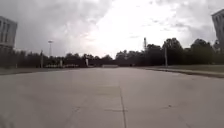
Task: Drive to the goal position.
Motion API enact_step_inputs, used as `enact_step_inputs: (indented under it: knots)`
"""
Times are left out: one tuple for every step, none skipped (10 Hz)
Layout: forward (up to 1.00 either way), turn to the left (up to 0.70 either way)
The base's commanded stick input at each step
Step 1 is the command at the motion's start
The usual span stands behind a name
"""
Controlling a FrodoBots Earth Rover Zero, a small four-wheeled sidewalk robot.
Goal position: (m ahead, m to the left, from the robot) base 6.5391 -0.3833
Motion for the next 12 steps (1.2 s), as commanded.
enact_step_inputs:
  knots:
    - [0.7,0.01]
    - [0.7,0.01]
    - [0.7,-0.01]
    - [0.7,-0.01]
    - [0.7,0.0]
    - [0.7,0.01]
    - [0.7,0.01]
    - [0.7,0.0]
    - [0.7,0.0]
    - [0.7,0.01]
    - [0.7,0.0]
    - [0.7,-0.01]
